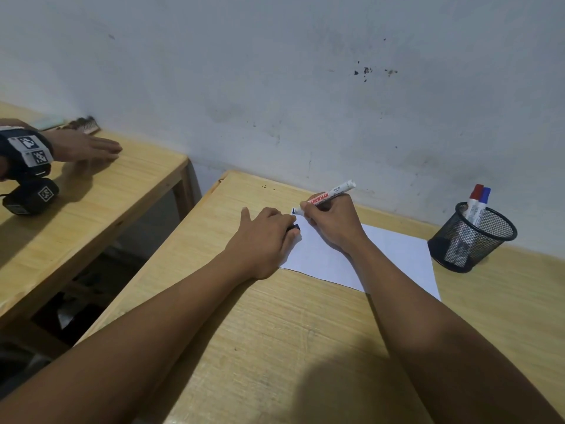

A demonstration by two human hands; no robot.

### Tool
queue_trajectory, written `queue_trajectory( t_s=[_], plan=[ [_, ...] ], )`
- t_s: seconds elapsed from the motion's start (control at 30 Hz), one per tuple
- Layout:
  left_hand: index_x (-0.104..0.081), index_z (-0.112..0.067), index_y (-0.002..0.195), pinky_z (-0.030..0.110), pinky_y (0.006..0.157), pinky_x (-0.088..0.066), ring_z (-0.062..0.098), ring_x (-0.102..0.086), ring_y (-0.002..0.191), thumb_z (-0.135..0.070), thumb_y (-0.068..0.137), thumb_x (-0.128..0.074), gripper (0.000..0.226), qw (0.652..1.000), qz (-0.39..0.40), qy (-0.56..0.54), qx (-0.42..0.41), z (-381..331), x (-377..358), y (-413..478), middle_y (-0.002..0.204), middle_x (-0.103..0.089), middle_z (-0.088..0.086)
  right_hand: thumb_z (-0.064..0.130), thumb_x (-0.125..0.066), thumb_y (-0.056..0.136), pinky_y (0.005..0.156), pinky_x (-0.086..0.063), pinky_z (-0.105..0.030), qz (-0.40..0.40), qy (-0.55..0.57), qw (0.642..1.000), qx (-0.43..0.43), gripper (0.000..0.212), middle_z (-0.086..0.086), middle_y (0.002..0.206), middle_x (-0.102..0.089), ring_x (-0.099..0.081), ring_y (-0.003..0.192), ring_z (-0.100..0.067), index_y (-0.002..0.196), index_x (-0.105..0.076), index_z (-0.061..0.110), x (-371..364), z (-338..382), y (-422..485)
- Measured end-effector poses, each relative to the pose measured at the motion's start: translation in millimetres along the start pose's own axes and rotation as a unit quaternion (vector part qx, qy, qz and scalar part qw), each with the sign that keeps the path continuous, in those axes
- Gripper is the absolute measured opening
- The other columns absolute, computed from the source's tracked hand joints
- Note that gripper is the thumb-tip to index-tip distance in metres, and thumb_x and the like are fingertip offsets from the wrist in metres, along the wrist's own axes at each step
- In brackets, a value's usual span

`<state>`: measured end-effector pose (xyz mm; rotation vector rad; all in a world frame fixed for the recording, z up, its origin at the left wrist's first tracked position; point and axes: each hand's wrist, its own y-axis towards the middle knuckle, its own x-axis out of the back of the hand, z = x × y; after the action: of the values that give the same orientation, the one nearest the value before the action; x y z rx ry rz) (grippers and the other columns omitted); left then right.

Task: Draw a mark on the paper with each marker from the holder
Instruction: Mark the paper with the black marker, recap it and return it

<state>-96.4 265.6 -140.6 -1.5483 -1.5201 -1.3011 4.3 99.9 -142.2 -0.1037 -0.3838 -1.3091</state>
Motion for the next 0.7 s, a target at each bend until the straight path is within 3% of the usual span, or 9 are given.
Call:
queue_trajectory(
  t_s=[0.17, 0.27, 0.4, 0.47, 0.57, 0.7],
  plan=[
    [-0.052, -0.028, 0.089, 0.057, 0.094, -0.033, 0.015, -0.048, 0.11, -0.04, 0.103, -0.027, 0.031, 1.0, -0.001, -0.001, -0.003, -0.1, 0.2, -0.2, 0.091, -0.058, -0.009, 0.03, -0.073, 0.083, 0.063, -0.046, -0.042, 0.0, 0.02, 1.0, -0.013, 0.029, -0.008, 0.061, -0.059, -0.052, 0.059, -0.022, 0.065, -0.066, 0.009, -1.9, -0.6, 0.7],
    [-0.053, -0.027, 0.09, 0.056, 0.094, -0.032, 0.016, -0.048, 0.109, -0.039, 0.103, -0.026, 0.032, 1.0, 0.001, 0.003, -0.004, 0.5, 0.3, 0.3, 0.094, -0.059, -0.008, 0.017, -0.076, 0.088, 0.06, -0.046, -0.039, -0.017, 0.113, 0.993, -0.04, 0.019, -0.017, 0.068, -0.065, -0.055, 0.06, -0.026, 0.079, -0.076, 0.0, 1.1, 8.1, 1.2],
    [-0.052, -0.028, 0.093, 0.053, 0.094, -0.031, 0.016, -0.048, 0.113, -0.041, 0.103, -0.025, 0.031, 1.0, 0.005, 0.005, -0.006, -0.1, 0.9, 0.0, 0.105, -0.062, -0.009, 0.018, -0.075, 0.091, 0.054, -0.042, -0.032, -0.065, 0.155, 0.985, -0.036, 0.019, -0.008, 0.074, -0.069, -0.056, 0.061, -0.022, 0.091, -0.077, -0.001, 16.6, 31.5, -4.2],
    [-0.05, -0.03, 0.092, 0.058, 0.099, -0.03, 0.016, -0.047, 0.119, -0.042, 0.103, -0.026, 0.029, 1.0, 0.006, -0.01, -0.005, -1.6, 3.7, -1.8, 0.122, -0.06, -0.009, 0.02, -0.075, 0.091, 0.056, -0.042, -0.034, -0.074, 0.151, 0.986, -0.023, 0.021, -0.007, 0.076, -0.07, -0.056, 0.065, -0.023, 0.094, -0.076, -0.001, 27.0, 44.3, -11.2],
    [-0.056, -0.028, 0.101, 0.064, 0.11, -0.024, 0.019, -0.038, 0.138, -0.042, 0.104, -0.03, 0.029, 1.0, -0.027, -0.012, -0.01, -5.9, 9.8, -5.8, 0.157, -0.037, -0.001, 0.018, -0.075, 0.091, 0.055, -0.049, -0.031, -0.073, 0.137, 0.988, 0.004, 0.02, -0.007, 0.076, -0.07, -0.059, 0.061, -0.02, 0.095, -0.075, -0.002, 45.8, 61.4, -25.5],
    [-0.059, -0.026, 0.109, 0.061, 0.116, -0.018, 0.018, -0.035, 0.141, -0.037, 0.106, -0.034, 0.027, 0.995, -0.086, -0.055, 0.004, -34.7, 34.4, 6.3, 0.158, -0.034, -0.004, 0.015, -0.075, 0.092, 0.058, -0.051, -0.029, -0.068, 0.128, 0.989, 0.022, 0.01, -0.006, 0.077, -0.072, -0.061, 0.062, -0.017, 0.09, -0.076, 0.006, 74.3, 81.6, -50.8]
  ],
)
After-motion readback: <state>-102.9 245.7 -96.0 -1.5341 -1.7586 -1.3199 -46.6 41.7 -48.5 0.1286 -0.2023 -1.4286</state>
